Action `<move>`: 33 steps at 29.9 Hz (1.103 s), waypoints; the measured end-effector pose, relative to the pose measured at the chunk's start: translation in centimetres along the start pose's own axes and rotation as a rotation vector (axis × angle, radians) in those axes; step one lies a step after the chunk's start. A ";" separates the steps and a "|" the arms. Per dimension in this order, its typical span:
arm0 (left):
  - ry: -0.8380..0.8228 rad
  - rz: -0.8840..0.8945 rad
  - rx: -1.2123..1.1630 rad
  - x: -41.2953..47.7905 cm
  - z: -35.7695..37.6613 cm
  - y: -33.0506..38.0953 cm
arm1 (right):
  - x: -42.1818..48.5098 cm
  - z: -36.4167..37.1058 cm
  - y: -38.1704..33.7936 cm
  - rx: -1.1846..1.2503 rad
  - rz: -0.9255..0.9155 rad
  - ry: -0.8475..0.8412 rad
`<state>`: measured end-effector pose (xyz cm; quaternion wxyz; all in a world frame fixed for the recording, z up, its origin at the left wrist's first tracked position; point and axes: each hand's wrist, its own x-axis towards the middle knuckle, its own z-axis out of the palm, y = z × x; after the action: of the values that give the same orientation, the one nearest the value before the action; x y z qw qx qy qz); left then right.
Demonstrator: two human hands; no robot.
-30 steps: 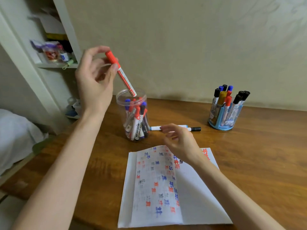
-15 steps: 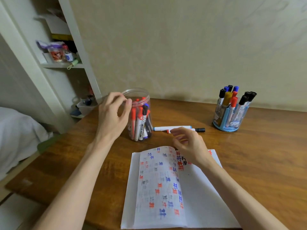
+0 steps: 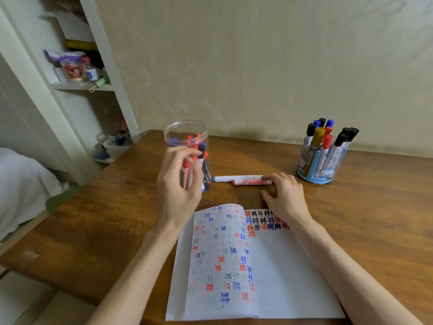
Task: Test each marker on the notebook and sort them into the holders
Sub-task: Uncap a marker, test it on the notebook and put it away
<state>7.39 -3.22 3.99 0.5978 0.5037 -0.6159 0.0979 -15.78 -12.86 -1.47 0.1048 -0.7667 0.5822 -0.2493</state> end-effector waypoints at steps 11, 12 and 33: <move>-0.625 -0.431 -0.062 -2.6 5.4 2.4 | -0.9 -0.6 0.2 -0.009 0.005 0.086; -0.640 -0.453 -0.052 -2.7 5.6 2.4 | -1.3 -1.4 0.0 0.147 0.047 0.046; -0.985 -0.332 -0.216 -4.3 5.4 4.1 | -8.4 -4.8 -0.9 0.914 0.070 -0.047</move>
<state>-0.07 -3.02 0.92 0.2934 0.5165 -0.7422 -0.3103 -19.13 -4.06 0.81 0.4538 -0.6270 0.4355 -0.4596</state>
